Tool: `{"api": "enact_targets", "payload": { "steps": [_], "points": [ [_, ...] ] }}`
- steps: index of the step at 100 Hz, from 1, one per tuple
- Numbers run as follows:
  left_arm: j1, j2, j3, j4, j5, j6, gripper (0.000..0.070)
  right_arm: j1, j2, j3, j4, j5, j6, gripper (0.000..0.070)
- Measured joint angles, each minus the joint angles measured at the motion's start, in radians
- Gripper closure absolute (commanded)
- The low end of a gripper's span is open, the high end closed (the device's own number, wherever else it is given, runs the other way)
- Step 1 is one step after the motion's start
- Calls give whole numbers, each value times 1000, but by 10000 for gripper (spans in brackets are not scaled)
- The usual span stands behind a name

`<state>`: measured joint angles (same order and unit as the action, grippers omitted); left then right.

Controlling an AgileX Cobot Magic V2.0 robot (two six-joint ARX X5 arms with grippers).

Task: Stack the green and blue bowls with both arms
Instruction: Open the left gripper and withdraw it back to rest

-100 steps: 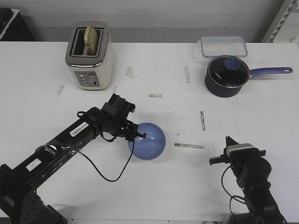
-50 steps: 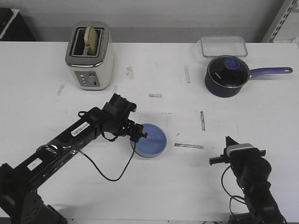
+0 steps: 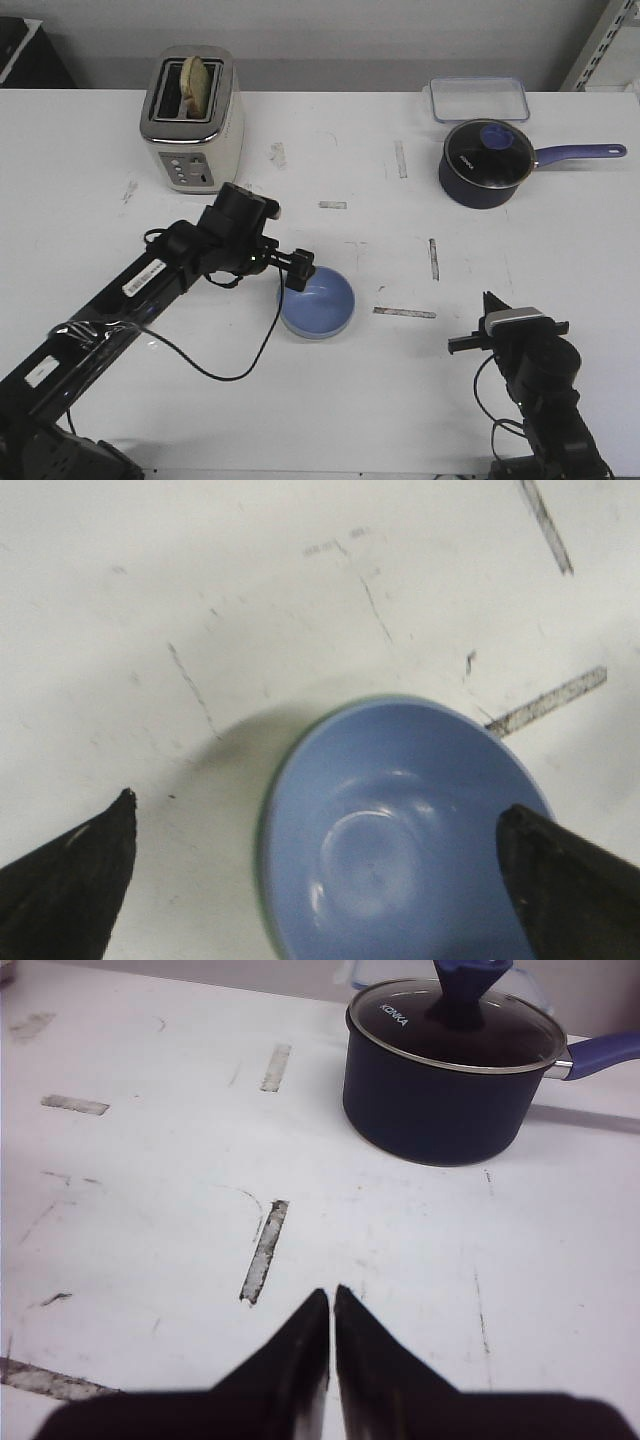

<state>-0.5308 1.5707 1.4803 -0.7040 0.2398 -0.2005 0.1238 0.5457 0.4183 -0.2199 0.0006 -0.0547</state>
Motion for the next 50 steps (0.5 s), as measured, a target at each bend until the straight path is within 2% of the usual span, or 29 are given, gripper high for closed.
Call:
{"api": "enact_targets", "payload": {
  "steps": [22, 31, 40, 50],
  "points": [
    [111, -114, 3, -16, -53, 4, 538, 0, 0, 0, 0, 0, 0, 700],
    [165, -157, 3, -31, -94, 20, 690, 0, 0, 0, 0, 0, 0, 700],
    [221, -202, 3, -59, -145, 34, 700, 0, 0, 0, 0, 0, 0, 700],
    [277, -245, 2, -62, -248, 54, 700, 0, 0, 0, 0, 0, 0, 700]
  ]
}}
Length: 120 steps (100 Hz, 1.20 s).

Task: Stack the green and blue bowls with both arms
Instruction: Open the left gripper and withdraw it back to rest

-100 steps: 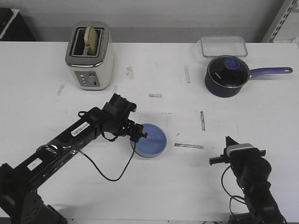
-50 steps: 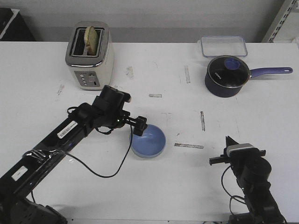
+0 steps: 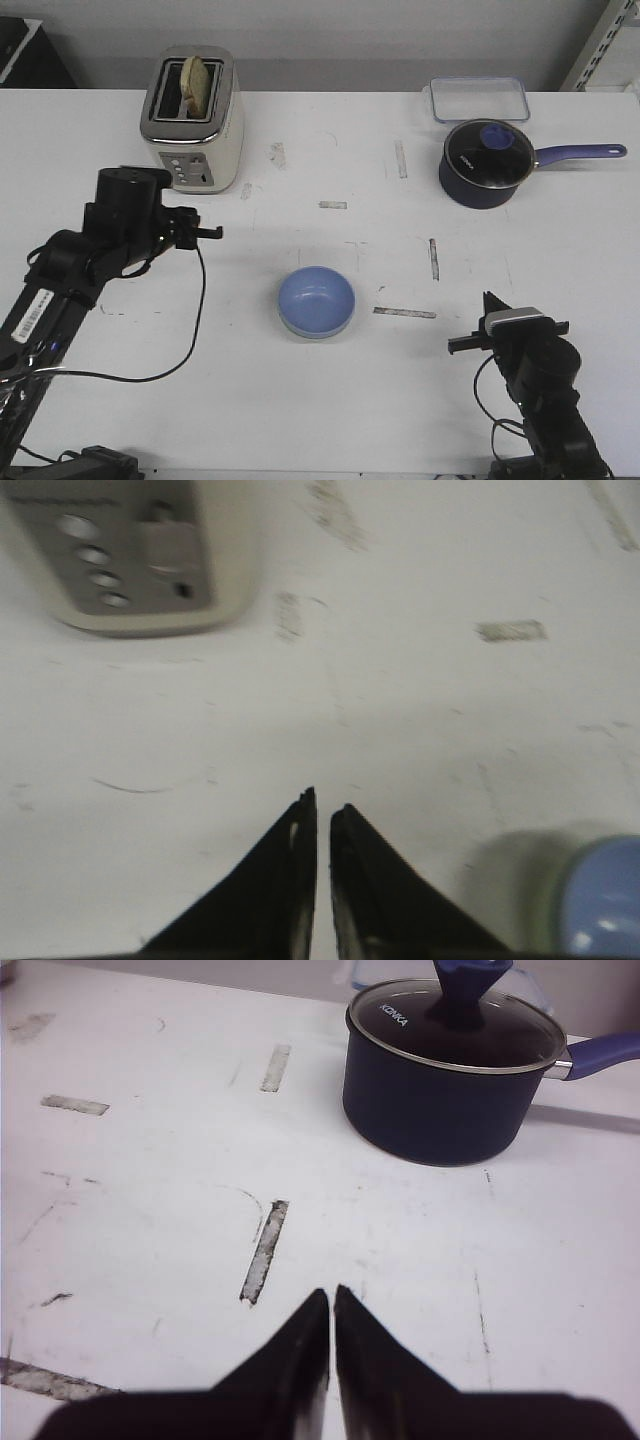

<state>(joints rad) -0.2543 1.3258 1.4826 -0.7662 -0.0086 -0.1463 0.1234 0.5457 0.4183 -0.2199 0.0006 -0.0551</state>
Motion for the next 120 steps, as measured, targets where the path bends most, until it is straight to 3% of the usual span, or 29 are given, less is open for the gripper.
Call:
{"api": "enact_targets", "payload": {
  "steps": [13, 47, 73, 94, 120],
  "points": [
    [41, -79, -66, 55, -124, 71, 700, 0, 0, 0, 0, 0, 0, 700],
    [127, -483, -576, 396, -127, 112, 700, 0, 0, 0, 0, 0, 0, 700],
    [206, -730, -909, 454, -103, 148, 700, 0, -5, 0, 0, 0, 0, 700],
    [222, -773, -969, 580, -47, 209, 699, 0, -48, 0, 0, 0, 0, 700],
    [222, -813, -969, 578, -47, 215, 699, 0, -83, 0, 0, 0, 0, 700]
  ]
}}
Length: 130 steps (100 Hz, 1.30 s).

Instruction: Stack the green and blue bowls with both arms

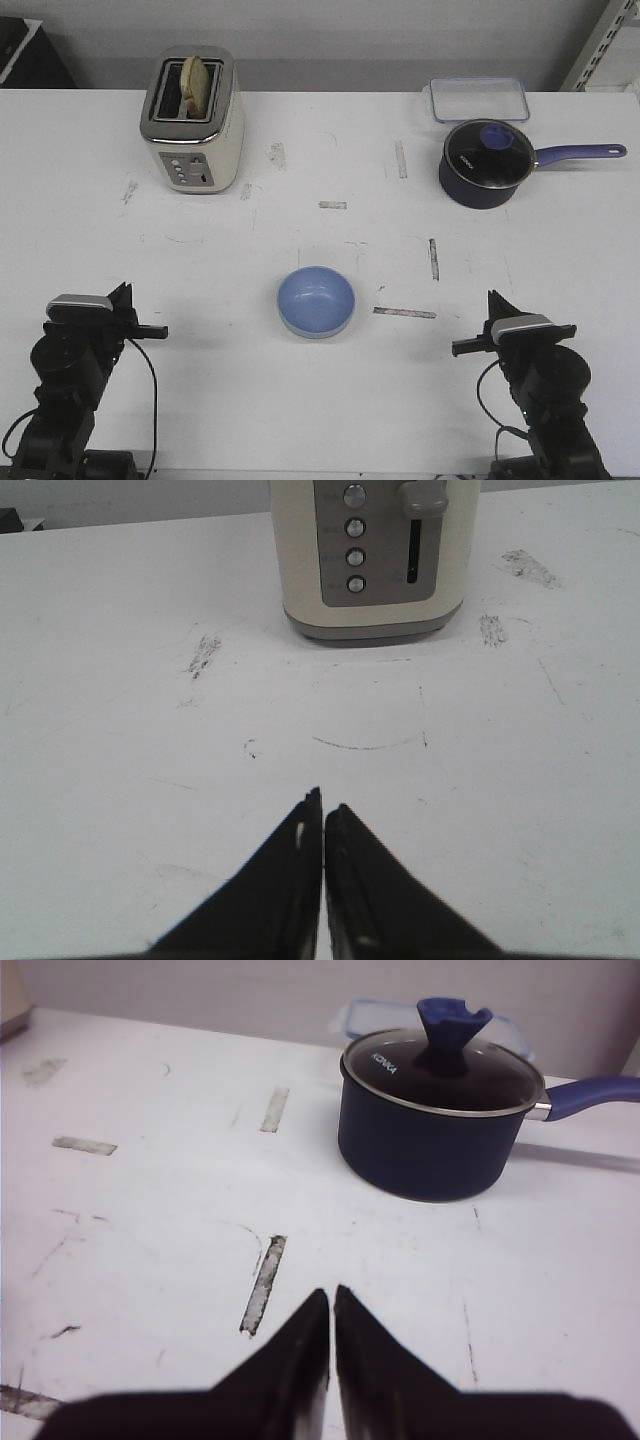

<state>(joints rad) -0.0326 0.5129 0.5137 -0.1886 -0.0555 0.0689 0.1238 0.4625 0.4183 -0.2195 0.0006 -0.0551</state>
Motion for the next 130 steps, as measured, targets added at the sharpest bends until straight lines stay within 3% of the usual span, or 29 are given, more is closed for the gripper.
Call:
{"api": "enact_targets", "payload": {
  "steps": [63, 79, 115, 130],
  "points": [
    [2, -174, -11, 10, 2, 0, 699, 0, -11, 0, 0, 0, 0, 700],
    [26, -298, -115, 29, 3, -54, 699, 0, -11, 0, 0, 0, 0, 700],
    [28, -509, -480, 262, 6, -71, 699, 0, -11, 0, 0, 0, 0, 700],
    [25, -509, -480, 261, 11, -79, 699, 0, -12, 0, 1, 0, 0, 700]
  ]
}}
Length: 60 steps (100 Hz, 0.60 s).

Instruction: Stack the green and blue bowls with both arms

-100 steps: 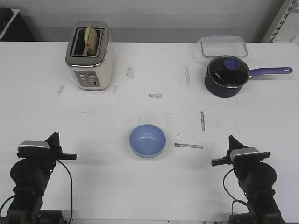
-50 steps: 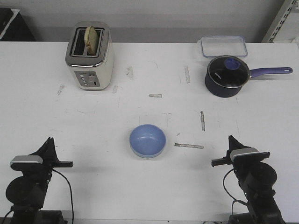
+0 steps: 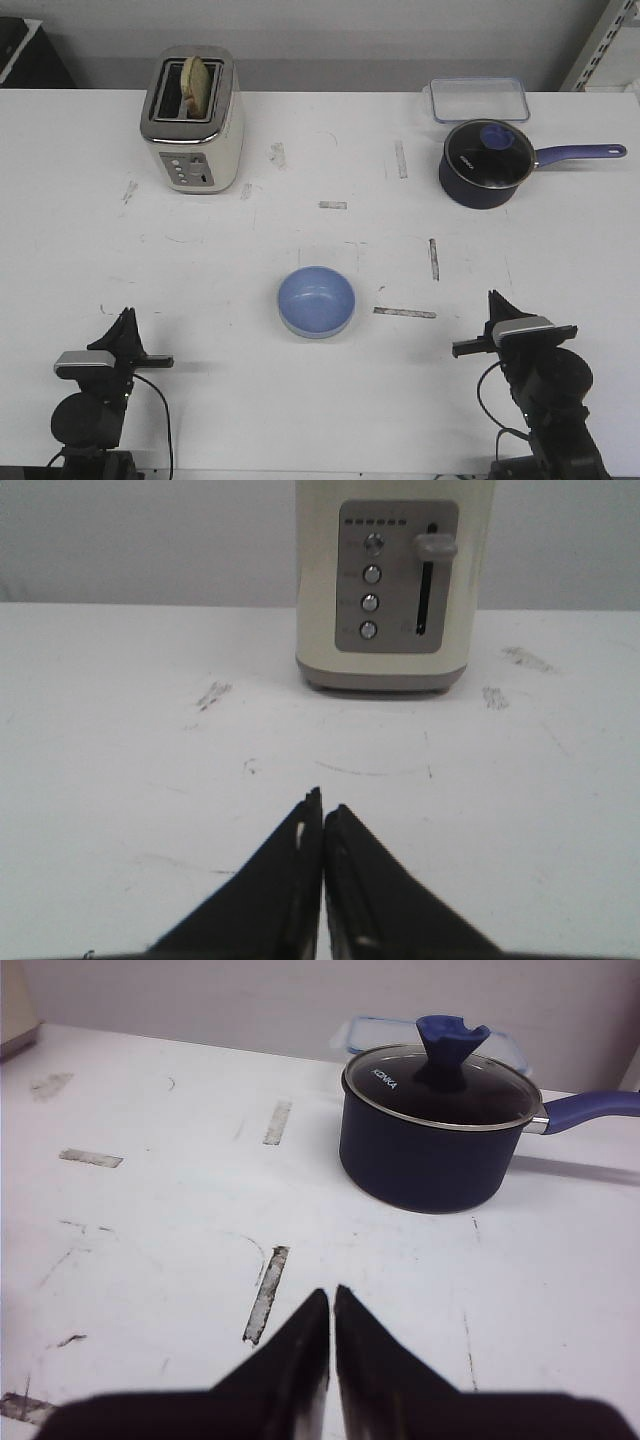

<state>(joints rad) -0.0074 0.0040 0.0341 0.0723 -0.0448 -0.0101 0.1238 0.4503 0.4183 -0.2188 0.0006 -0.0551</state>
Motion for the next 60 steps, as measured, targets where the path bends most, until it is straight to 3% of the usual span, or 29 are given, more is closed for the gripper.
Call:
{"api": "enact_targets", "payload": {
  "steps": [60],
  "points": [
    [-1, 1, 0, 11, 2, 0, 699, 0, 0, 0, 4, 0, 0, 700]
  ]
}}
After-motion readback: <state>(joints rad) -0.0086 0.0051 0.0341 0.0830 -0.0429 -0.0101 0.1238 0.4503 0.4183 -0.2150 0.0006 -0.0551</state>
